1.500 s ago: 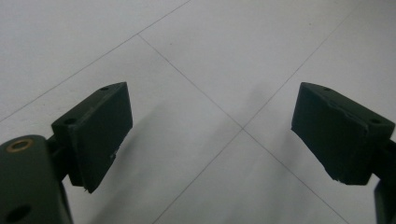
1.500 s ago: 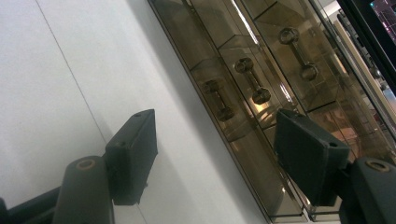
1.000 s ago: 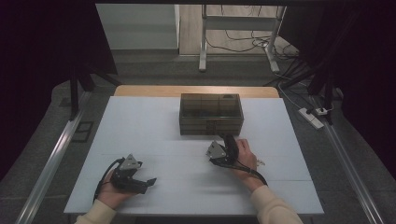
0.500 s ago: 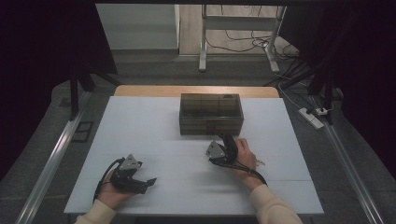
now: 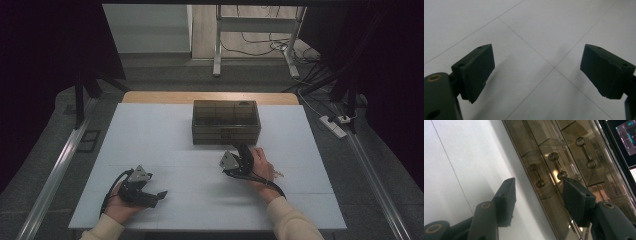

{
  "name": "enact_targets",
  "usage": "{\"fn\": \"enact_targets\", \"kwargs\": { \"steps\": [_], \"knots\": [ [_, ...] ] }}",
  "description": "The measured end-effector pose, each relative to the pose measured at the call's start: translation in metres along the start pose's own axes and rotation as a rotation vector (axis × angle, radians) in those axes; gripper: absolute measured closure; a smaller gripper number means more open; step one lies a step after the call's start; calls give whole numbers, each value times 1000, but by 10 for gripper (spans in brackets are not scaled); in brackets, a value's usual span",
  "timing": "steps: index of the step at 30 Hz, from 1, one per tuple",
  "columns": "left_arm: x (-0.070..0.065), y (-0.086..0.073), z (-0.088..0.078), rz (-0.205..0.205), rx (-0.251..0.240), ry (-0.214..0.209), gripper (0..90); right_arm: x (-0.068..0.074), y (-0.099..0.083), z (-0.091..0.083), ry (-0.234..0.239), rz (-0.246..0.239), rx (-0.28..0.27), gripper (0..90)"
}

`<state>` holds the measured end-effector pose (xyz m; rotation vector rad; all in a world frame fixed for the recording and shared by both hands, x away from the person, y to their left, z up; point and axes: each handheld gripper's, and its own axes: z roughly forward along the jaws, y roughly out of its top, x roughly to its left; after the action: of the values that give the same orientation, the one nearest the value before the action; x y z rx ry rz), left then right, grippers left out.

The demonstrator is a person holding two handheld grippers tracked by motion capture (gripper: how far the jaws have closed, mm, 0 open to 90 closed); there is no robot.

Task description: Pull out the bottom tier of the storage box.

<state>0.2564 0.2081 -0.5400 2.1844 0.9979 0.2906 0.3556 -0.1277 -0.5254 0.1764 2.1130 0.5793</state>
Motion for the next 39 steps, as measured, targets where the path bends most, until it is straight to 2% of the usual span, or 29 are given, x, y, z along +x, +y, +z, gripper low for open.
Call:
{"fn": "enact_targets", "kwargs": {
  "steps": [12,39],
  "knots": [
    [0,0,0,-1,-1,1,120,2,1,5,0,-23,7,489],
    [0,-1,0,1,2,1,120,5,1,14,-11,-64,24,517]
  ]
}}
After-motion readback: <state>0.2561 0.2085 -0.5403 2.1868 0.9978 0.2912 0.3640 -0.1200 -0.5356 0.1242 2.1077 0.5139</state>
